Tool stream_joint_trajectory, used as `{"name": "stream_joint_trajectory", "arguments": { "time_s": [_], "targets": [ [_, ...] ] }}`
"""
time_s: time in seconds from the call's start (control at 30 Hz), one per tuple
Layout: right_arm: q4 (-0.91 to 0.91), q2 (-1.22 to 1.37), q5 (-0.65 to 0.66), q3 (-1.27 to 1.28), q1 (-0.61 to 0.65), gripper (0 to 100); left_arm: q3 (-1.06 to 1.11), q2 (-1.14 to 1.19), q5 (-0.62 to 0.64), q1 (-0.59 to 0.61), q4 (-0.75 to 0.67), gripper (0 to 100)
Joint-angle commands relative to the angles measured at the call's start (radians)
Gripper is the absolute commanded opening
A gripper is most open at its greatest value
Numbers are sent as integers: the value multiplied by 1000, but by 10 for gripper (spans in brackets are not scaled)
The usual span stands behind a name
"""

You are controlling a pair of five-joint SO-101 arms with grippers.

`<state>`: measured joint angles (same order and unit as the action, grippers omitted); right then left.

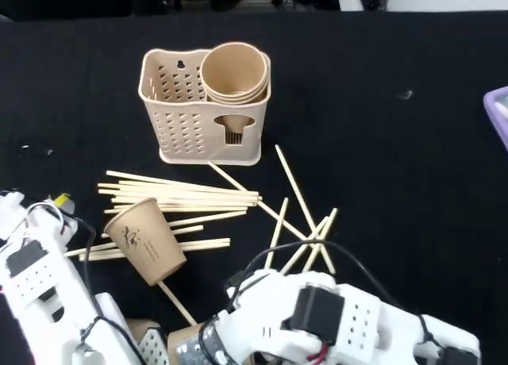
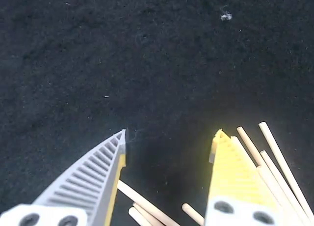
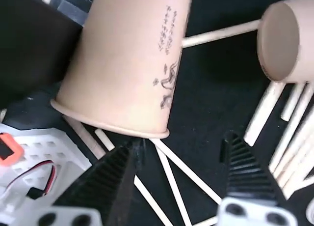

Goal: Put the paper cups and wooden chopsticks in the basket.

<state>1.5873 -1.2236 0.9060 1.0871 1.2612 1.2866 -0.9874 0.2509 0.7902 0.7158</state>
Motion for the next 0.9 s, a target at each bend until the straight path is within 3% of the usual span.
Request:
{"name": "stream_joint_trajectory", "arguments": {
  "time_s": [0.0,0.3,0.43,0.53,0.67,0.87],
  "targets": [
    [11,51,44,-47,68,249,-62,-17,12,10,-21,277],
    [-48,163,43,-13,117,248,-67,-17,12,10,-21,277],
    [-84,113,-35,-13,132,246,-67,-17,12,10,-21,277],
    [-89,42,-60,-13,129,181,-65,-17,12,10,-21,277],
    [-81,-70,-63,-15,124,10,-65,-17,12,10,-21,277],
    [-46,-159,-2,-50,-32,11,-64,-17,12,10,-21,277]
  ]
}}
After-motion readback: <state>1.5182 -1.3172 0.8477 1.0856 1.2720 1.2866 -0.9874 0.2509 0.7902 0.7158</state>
